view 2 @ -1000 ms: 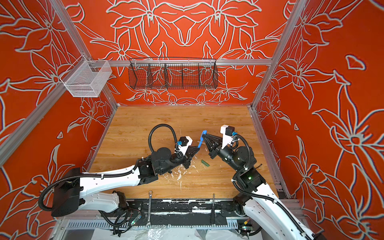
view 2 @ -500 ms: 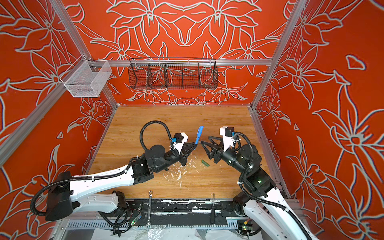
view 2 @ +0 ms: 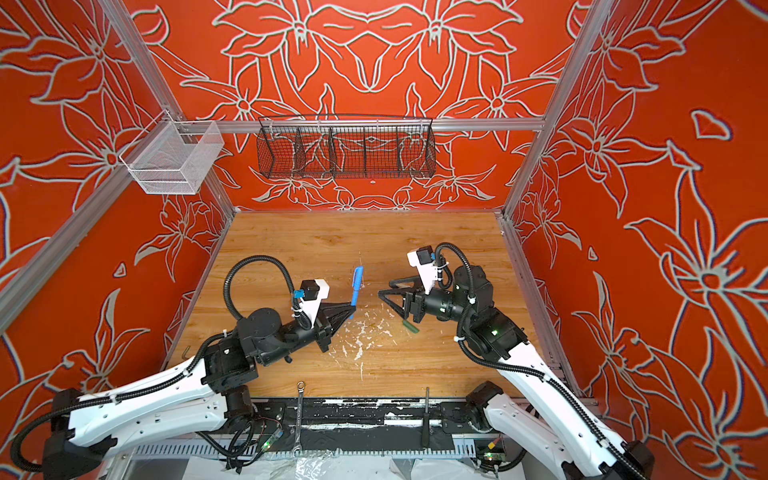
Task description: Insert the pens into the pen caps
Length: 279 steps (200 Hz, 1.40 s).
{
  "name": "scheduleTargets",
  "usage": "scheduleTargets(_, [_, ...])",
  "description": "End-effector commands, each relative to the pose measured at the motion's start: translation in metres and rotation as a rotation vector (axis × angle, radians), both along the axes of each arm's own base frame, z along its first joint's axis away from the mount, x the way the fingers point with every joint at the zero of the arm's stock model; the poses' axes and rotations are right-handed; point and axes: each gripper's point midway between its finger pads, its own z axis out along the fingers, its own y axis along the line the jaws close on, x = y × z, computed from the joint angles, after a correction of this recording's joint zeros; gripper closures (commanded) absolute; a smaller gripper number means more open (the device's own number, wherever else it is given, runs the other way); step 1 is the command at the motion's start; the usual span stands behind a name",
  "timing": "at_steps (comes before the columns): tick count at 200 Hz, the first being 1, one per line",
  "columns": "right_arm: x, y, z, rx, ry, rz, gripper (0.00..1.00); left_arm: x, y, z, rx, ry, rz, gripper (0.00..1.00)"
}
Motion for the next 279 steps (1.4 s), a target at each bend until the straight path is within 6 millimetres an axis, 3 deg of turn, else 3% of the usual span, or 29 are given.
scheduleTargets(1, [-0.007,0.013,0.010,0.073,-0.011,0.101,0.41,0.001,0.009,-0.020,0.049,0.046,0.034,1.00])
scheduleTargets(49, [-0.008,0.027,0.013,0.086,-0.035,0.156,0.42,0.014,0.003,-0.032,0.085,0.066,0.064,1.00])
scheduleTargets(160, [-0.001,0.038,-0.010,0.016,-0.013,0.146,0.45,0.017,-0.009,-0.027,0.043,0.089,0.013,1.00])
scheduleTargets(279, [0.008,0.054,-0.019,0.029,0.001,0.181,0.51,0.023,-0.022,-0.032,0.054,0.103,-0.003,1.00])
